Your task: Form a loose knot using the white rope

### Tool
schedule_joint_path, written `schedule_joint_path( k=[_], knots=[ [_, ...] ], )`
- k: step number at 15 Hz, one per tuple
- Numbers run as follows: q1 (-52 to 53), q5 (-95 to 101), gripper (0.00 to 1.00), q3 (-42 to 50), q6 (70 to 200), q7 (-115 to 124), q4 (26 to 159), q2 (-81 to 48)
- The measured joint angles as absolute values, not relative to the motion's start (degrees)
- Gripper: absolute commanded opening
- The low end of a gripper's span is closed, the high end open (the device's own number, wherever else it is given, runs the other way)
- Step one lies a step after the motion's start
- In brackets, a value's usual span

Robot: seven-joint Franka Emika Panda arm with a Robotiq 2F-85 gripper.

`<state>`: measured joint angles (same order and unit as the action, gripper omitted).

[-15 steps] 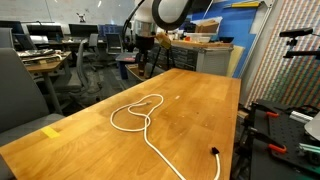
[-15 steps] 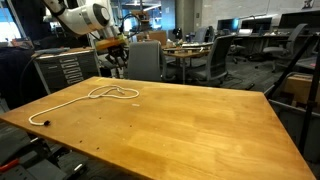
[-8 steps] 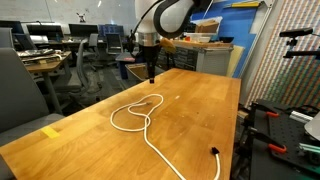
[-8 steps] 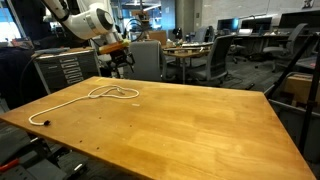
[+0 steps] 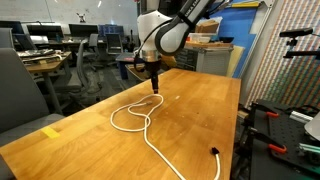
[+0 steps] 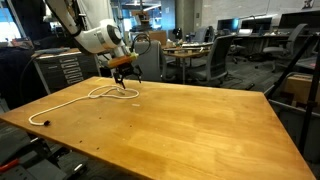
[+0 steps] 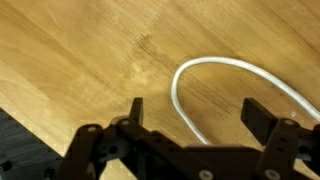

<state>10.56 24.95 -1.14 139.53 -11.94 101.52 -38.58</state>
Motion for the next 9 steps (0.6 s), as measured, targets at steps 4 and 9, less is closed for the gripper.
schedule_joint_path(
  k=[4,9],
  knots=[
    [10.4,24.9,1.00,-1.1,139.9,-11.8,100.6,-40.6],
    [10.5,24.9,0.99,-1.1,140.8,-10.8,100.2,-41.4]
  ],
)
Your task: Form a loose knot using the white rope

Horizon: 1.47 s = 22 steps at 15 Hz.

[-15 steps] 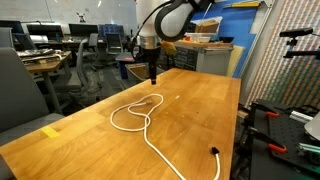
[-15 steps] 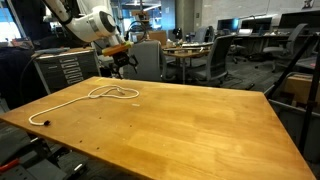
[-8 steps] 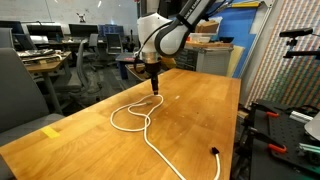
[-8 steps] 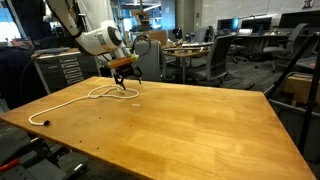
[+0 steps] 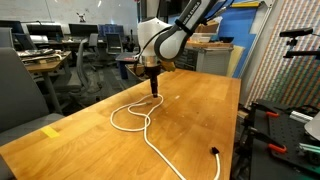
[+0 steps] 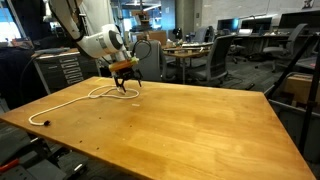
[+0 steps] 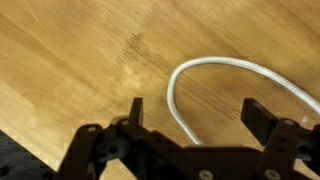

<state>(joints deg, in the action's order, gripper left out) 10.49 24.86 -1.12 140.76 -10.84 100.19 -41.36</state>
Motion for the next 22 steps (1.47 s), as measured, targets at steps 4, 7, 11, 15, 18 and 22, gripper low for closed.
schedule_joint_path(
  k=[4,7,11,15,18,22],
  knots=[
    [10.3,23.6,1.00,-1.9,141.6,-10.9,100.0,-41.7],
    [8.7,20.9,1.00,-4.6,141.1,-14.2,100.7,-41.0],
    [10.8,22.8,1.00,-1.6,145.1,-8.4,100.5,-42.1],
    [15.4,25.9,1.00,5.6,149.8,1.8,97.9,-46.7],
    [17.1,26.0,0.67,7.6,149.6,4.2,95.1,-49.4],
    [16.7,25.2,0.34,7.7,146.0,4.3,91.2,-50.9]
  ],
)
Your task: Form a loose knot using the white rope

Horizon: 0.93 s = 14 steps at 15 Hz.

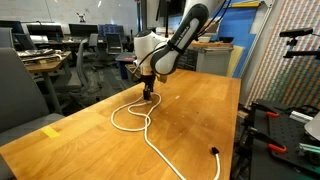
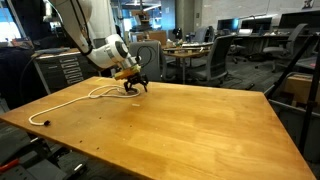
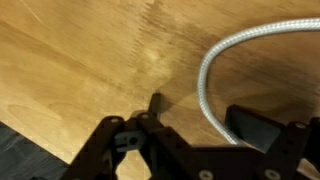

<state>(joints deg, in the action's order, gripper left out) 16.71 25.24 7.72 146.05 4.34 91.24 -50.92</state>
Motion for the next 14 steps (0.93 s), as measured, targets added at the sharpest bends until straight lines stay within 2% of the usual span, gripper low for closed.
schedule_joint_path(
  k=[1,3,7,8,9,10,12,14],
  knots=[
    [16.4,24.8,0.37,7.6,144.4,4.2,90.1,-51.2],
    [15.4,23.2,0.34,6.8,140.7,3.4,87.5,-51.8],
    [12.2,19.0,0.43,3.8,132.4,-0.3,81.7,-53.6],
    [11.4,18.1,0.42,3.0,130.3,-1.2,80.3,-54.0],
    [10.7,17.3,0.18,2.4,128.4,-1.9,79.2,-54.3],
    [10.2,16.6,0.18,1.8,126.5,-2.5,78.3,-54.4],
    [9.5,16.0,0.07,0.8,123.5,-4.1,76.9,-54.2],
    [9.2,15.6,0.03,-0.1,123.3,-4.8,76.8,-52.7]
  ],
)
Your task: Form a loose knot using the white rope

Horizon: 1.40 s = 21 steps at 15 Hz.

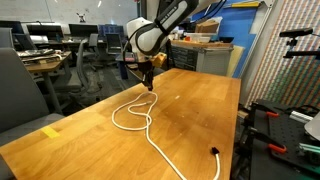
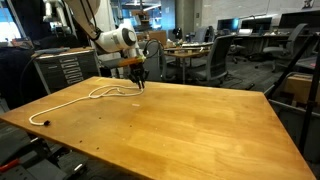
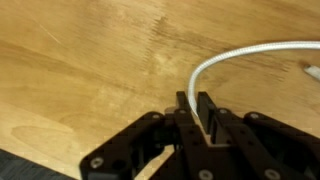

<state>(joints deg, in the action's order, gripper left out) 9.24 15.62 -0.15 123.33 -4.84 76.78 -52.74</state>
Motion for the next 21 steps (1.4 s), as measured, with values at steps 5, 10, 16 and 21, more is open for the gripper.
schedule_joint_path(
  k=[5,10,16,21],
  knots=[
    [9.1,12.2,0.34,-3.2,122.6,-5.6,77.2,-48.6],
    [9.6,12.2,0.66,-3.2,123.4,-4.8,77.5,-48.4],
    [9.5,12.1,1.00,-2.9,123.5,-3.6,77.3,-50.8],
    [9.5,12.1,1.00,-0.9,129.4,-0.1,77.0,-54.3]
  ],
)
